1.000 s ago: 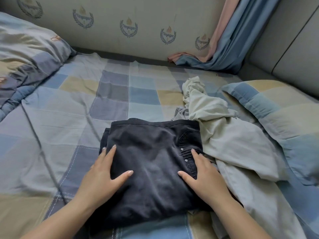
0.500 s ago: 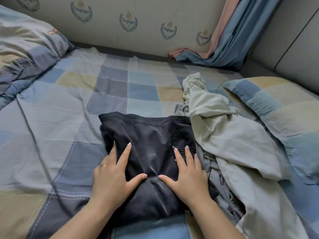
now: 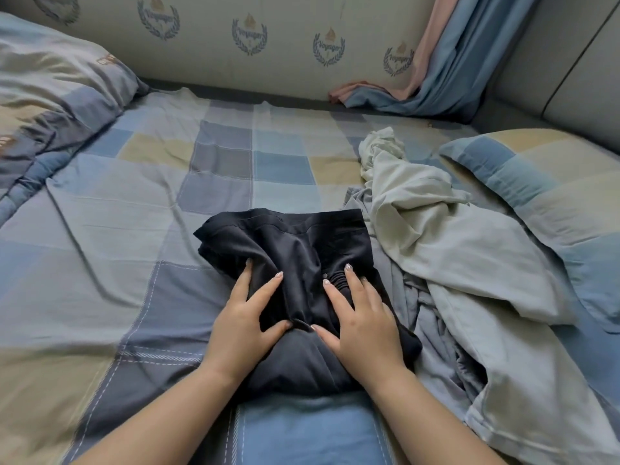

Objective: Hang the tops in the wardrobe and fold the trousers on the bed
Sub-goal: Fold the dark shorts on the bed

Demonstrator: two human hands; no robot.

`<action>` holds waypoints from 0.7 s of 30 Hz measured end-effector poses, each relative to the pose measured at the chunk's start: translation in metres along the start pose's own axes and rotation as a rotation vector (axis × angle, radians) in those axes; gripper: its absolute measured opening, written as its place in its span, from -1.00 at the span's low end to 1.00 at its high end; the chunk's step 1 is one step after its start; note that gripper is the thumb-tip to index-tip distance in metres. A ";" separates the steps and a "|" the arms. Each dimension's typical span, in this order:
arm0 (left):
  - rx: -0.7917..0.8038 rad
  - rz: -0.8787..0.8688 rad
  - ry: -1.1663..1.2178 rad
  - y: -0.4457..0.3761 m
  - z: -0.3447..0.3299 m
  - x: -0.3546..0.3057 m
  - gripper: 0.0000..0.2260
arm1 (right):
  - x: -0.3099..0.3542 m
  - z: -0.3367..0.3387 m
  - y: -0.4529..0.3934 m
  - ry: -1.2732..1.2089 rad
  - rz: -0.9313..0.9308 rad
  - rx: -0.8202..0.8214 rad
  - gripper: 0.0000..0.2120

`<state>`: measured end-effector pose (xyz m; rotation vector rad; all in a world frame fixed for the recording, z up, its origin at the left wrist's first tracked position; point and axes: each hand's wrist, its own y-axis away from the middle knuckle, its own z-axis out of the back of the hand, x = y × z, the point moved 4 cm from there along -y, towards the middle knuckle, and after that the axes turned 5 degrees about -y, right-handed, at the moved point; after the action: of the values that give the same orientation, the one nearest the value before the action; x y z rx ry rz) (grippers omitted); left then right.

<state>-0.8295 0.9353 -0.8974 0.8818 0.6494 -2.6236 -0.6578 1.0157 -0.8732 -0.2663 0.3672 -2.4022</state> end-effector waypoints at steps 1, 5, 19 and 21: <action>0.008 0.014 0.019 -0.003 -0.003 0.004 -0.32 | -0.001 -0.004 -0.005 -0.005 -0.012 0.040 -0.34; 0.073 0.095 0.083 -0.013 -0.006 0.008 -0.43 | -0.006 -0.012 -0.022 -0.137 -0.184 0.213 -0.38; 0.499 0.561 0.057 0.171 0.167 -0.116 -0.49 | 0.066 0.150 0.159 -0.653 -0.715 0.845 -0.29; 0.525 0.588 0.062 0.179 0.206 -0.150 -0.49 | 0.075 0.205 0.169 -0.661 -0.703 0.827 -0.32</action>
<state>-0.7428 0.6986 -0.7146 1.0904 -0.2857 -2.2366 -0.5530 0.8043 -0.7298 -0.8570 -1.1603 -2.6674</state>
